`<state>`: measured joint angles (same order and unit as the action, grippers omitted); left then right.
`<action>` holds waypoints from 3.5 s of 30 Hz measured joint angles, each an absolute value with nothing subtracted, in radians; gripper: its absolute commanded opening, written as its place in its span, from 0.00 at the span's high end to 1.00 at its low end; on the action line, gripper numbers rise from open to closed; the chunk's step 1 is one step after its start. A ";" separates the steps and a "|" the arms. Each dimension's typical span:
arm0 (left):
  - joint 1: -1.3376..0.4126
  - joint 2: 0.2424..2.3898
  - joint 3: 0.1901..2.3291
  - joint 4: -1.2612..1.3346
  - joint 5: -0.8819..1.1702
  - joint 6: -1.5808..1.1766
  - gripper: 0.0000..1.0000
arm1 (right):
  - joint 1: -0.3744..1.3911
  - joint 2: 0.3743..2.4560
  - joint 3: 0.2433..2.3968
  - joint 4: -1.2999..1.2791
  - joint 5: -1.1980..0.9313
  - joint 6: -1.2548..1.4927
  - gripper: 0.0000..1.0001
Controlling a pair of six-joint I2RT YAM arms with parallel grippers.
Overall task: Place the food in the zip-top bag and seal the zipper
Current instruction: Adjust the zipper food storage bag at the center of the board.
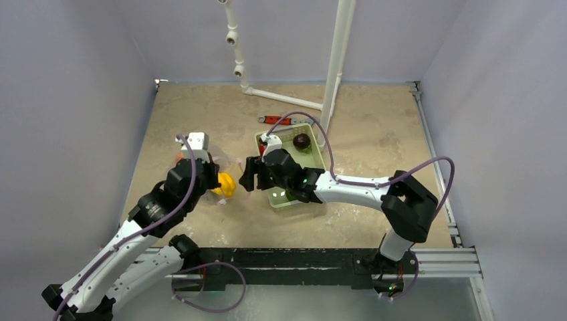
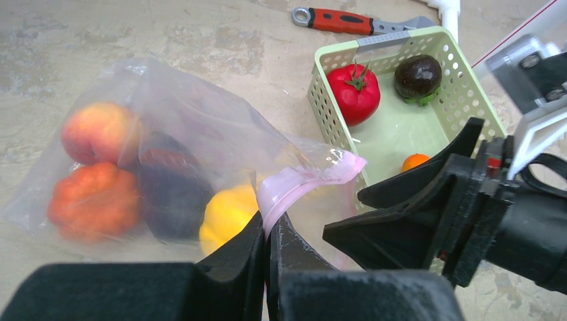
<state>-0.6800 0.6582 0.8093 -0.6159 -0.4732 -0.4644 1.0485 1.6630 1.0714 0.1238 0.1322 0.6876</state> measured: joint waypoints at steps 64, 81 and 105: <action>-0.681 0.619 1.154 -0.905 -0.276 -0.540 0.96 | 1.077 1.417 1.359 -0.105 -0.070 0.429 1.00; -0.681 0.690 0.911 -0.772 -0.139 -0.608 1.00 | 1.076 1.533 1.272 -0.170 0.024 0.445 1.00; -0.681 0.707 0.773 -0.673 -0.272 -0.635 1.00 | 1.047 1.632 1.157 -0.047 0.080 0.528 1.00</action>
<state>-0.6807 0.7074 0.7731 -0.6735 -0.2722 -0.6350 1.0466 1.6318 1.1572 -0.0475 0.0799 0.5282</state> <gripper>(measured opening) 0.003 0.004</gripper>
